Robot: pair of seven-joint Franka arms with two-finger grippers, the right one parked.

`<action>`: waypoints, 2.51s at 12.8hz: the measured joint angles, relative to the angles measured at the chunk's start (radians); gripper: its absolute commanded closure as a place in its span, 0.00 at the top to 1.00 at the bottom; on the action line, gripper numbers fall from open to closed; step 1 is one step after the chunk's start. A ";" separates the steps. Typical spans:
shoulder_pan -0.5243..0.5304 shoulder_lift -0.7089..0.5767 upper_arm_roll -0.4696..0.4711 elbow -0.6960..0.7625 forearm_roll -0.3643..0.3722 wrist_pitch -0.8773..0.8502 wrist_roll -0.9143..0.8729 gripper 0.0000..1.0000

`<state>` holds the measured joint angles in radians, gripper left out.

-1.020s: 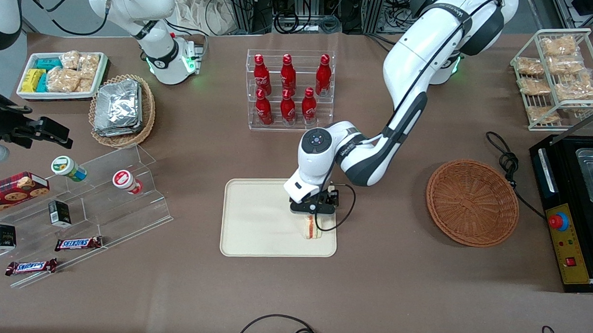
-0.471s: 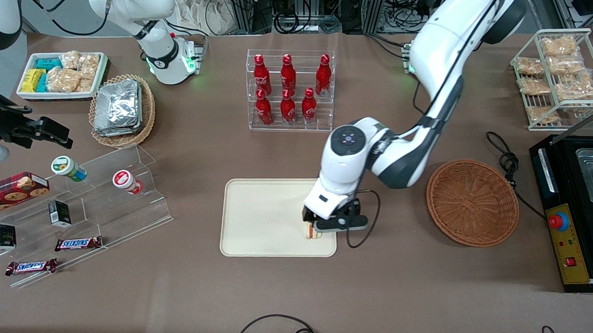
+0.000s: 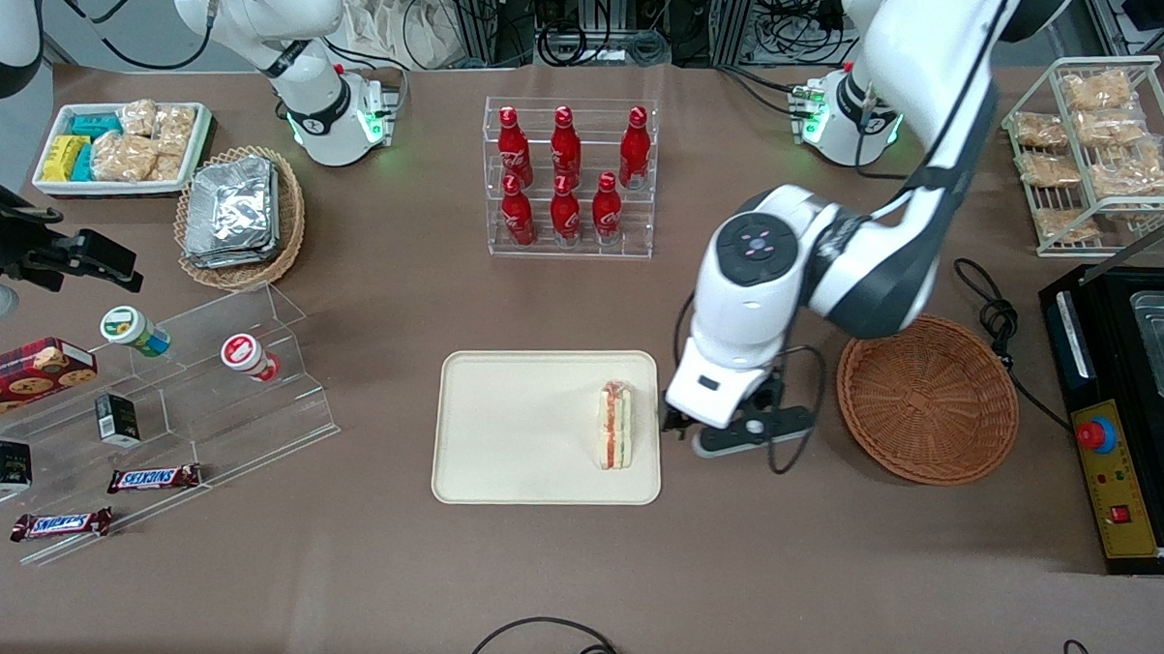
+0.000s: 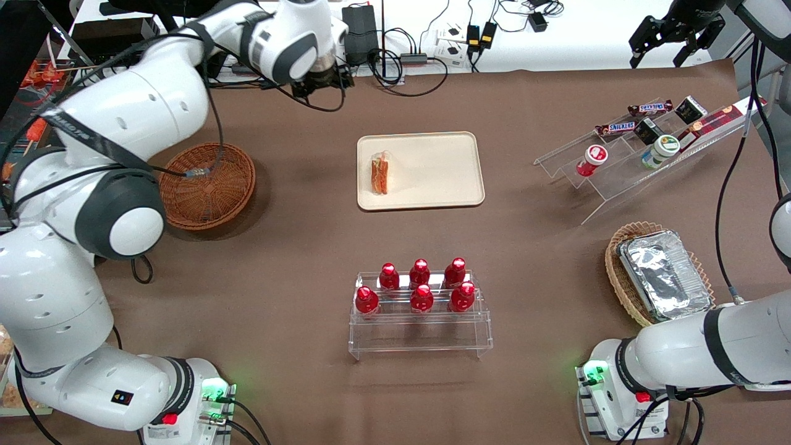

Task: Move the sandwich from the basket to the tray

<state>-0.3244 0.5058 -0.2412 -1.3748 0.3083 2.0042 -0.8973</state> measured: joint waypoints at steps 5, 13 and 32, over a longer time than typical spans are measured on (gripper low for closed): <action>0.115 -0.109 0.002 0.000 -0.036 -0.149 0.177 1.00; 0.339 -0.237 0.004 -0.004 -0.196 -0.327 0.539 1.00; 0.380 -0.564 0.143 -0.227 -0.269 -0.477 0.913 1.00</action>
<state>0.0556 -0.0581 -0.0981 -1.6020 0.0395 1.5276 0.0161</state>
